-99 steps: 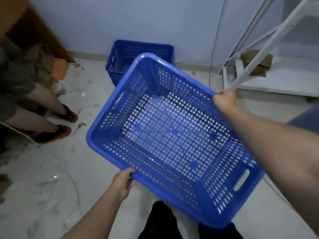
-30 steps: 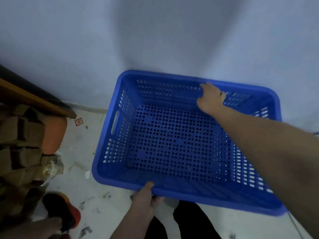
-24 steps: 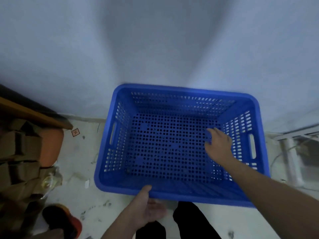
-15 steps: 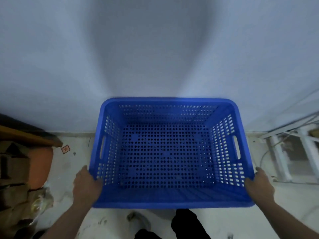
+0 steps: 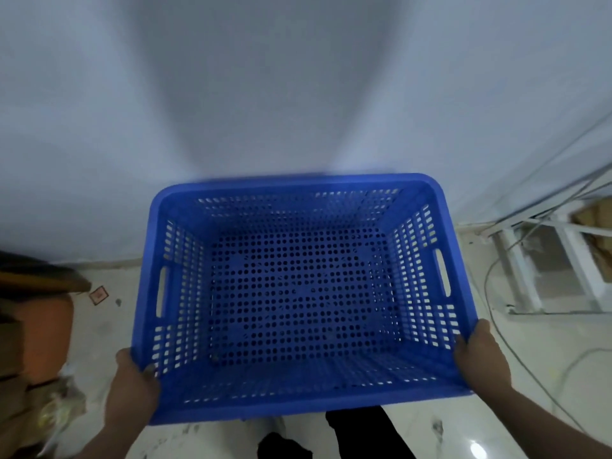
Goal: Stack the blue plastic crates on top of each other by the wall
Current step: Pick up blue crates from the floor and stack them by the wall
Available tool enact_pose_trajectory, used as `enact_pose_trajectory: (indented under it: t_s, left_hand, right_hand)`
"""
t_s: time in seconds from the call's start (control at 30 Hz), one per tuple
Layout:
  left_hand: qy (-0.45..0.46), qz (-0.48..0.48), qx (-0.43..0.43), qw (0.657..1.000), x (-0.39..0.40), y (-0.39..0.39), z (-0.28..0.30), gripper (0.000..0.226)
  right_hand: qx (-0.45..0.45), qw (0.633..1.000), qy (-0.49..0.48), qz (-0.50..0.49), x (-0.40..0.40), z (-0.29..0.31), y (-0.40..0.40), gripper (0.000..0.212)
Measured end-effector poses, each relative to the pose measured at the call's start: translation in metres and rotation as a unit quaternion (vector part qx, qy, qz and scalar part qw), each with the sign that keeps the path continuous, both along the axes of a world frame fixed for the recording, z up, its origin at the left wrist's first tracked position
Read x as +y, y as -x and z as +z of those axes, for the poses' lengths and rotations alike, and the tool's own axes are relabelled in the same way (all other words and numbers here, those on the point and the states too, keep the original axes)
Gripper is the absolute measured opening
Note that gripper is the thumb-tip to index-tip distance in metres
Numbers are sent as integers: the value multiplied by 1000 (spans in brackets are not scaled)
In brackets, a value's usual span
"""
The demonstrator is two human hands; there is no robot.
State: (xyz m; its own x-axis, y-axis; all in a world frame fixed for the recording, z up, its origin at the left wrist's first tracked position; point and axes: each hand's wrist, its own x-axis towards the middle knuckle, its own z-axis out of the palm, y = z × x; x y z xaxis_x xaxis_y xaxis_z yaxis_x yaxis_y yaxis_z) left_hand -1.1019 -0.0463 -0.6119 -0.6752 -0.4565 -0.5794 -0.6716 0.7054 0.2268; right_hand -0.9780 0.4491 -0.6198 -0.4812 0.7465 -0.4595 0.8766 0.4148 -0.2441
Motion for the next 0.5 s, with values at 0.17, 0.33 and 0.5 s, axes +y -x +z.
enact_pose_trajectory:
  t_s: [0.17, 0.33, 0.5]
  left_hand:
    - [-8, -49, 41, 998, -3, -4, -2, 45]
    - [-31, -64, 62, 996, -12, -22, -1, 46]
    - [-20, -67, 66, 995, -22, -50, -6, 44]
  right_hand:
    - [1, 1000, -5, -2, -2, 4, 5, 21]
    - [-29, 1000, -8, 4, -4, 2, -8, 23]
    - [-42, 999, -9, 0, -17, 3, -44, 23]
